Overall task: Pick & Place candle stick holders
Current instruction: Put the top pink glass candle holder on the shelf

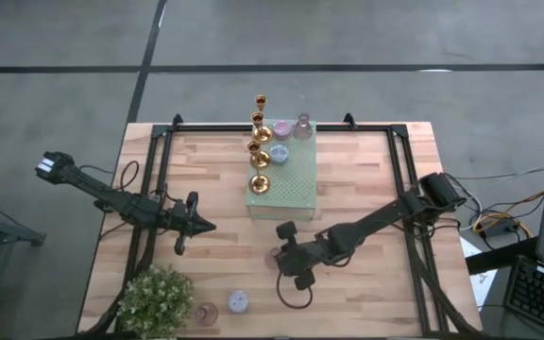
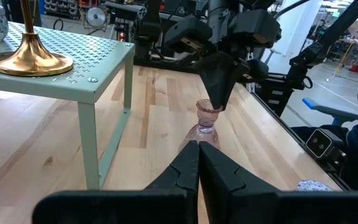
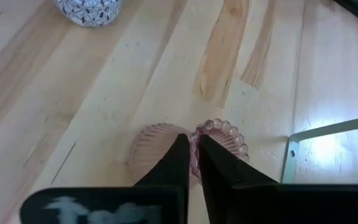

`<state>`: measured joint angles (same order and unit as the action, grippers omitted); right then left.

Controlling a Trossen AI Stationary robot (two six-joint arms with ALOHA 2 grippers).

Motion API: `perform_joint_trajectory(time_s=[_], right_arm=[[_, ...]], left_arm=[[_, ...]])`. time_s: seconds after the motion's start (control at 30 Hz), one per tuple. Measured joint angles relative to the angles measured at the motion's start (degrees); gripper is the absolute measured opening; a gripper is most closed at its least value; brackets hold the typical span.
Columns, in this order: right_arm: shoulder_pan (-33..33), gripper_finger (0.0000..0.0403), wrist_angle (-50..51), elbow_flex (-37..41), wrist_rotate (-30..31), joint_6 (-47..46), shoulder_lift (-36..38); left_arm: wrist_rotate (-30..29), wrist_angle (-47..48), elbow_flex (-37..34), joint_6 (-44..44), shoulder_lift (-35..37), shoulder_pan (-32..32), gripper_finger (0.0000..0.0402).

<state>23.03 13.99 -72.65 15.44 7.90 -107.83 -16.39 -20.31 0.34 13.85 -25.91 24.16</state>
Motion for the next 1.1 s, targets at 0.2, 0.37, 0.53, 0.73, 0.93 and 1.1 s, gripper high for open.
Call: perform_joint_trajectory(time_s=[0.2, 0.37, 0.53, 0.73, 0.93, 1.1], right_arm=[[1.2, 0.0013, 4.1, -2.5, 0.7, -0.3, 0.9], [2.0, 0.0013, 6.4, -4.1, 1.5, -0.4, 4.4], [2.2, 0.0013, 10.0, -4.3, 4.7, -0.4, 9.6], [2.3, 0.0013, 16.0, -4.3, 10.5, -0.4, 16.8], [-0.2, 0.0013, 21.0, -4.3, 16.6, 0.8, 22.8], [-4.9, 0.0013, 24.4, -4.3, 18.0, 1.9, 26.3]], left_arm=[[0.0, 0.0, 0.0, 0.0, 0.0, 0.0, 0.0014], [0.0, 0.0, 0.0, 0.0, 0.0, 0.0, 0.0014], [0.0, 0.7, 0.0, 0.0, -0.1, 0.0, 0.0014], [0.0, 1.1, 0.0, 0.0, -0.1, 0.0, 0.0014], [0.0, 1.8, 0.0, 0.0, -0.1, 0.0, 0.0014], [0.0, 2.5, 0.0, 0.0, -0.1, 0.0, 0.0014]])
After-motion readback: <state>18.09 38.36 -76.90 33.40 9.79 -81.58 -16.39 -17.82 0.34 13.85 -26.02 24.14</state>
